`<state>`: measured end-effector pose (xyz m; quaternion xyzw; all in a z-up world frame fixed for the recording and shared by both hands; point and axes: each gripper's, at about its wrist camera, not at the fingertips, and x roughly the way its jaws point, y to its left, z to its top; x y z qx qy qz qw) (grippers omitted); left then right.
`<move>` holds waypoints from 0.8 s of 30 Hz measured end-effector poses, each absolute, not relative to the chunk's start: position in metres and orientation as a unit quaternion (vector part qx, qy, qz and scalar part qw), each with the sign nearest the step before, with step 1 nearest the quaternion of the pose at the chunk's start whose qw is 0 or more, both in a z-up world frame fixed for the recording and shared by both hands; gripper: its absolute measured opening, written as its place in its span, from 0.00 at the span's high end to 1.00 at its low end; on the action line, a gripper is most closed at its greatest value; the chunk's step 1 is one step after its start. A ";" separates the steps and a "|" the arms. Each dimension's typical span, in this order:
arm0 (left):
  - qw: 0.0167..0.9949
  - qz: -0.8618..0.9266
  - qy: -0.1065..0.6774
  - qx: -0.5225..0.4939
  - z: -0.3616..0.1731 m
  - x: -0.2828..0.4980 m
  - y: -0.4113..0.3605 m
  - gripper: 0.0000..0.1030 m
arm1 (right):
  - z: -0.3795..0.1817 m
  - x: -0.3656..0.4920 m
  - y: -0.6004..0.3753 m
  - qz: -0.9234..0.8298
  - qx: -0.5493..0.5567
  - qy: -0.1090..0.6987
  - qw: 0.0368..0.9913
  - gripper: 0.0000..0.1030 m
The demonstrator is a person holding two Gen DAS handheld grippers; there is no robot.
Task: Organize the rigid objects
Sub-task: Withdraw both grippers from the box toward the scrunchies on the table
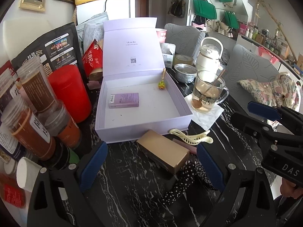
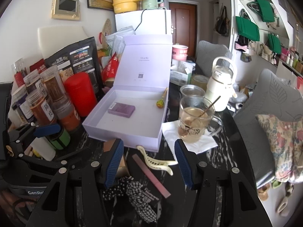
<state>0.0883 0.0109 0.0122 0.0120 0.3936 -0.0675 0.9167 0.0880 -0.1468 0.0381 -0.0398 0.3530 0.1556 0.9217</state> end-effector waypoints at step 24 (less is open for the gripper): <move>0.901 -0.099 0.422 0.011 -0.035 0.052 0.002 0.06 | -0.015 0.047 -0.161 0.149 -0.017 0.386 0.910 0.46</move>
